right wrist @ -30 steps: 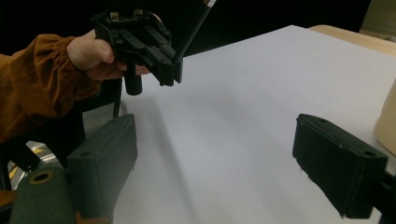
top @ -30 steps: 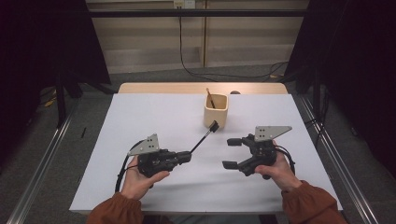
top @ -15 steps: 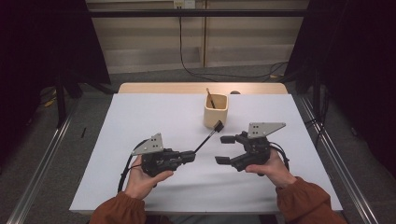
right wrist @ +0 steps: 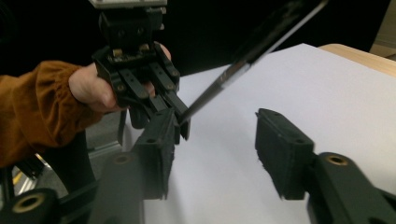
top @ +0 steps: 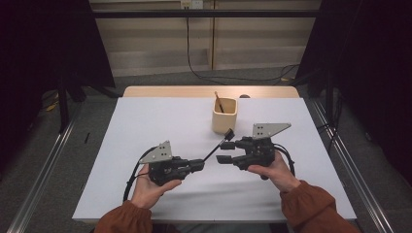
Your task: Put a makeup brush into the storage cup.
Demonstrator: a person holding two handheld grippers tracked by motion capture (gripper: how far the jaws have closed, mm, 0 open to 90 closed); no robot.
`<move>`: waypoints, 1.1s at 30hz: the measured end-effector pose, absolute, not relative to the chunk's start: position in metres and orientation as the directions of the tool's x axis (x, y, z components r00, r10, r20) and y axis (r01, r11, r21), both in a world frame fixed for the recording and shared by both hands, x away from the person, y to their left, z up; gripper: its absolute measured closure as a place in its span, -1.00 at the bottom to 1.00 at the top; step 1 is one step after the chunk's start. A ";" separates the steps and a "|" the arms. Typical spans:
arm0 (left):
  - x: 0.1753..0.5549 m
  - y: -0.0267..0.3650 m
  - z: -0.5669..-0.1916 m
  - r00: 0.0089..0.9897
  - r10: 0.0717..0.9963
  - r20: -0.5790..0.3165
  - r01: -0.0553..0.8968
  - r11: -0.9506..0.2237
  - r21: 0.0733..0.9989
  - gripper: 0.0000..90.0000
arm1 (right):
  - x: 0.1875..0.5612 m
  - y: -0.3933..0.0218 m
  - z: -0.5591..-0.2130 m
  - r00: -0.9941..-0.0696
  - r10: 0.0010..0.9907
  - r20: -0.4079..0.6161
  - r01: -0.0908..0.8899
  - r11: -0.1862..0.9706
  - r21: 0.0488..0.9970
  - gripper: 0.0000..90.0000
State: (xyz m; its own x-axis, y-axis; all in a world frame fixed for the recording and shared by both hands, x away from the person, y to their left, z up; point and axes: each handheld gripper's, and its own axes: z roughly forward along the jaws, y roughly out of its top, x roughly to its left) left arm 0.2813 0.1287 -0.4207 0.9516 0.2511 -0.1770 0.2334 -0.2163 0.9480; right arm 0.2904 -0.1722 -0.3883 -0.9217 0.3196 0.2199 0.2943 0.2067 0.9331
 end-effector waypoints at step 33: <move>0.280 0.121 -0.435 0.956 0.235 -0.177 0.241 -0.280 0.929 0.90 | 0.296 -0.171 -0.393 -0.919 0.278 0.280 0.332 0.161 0.930 0.80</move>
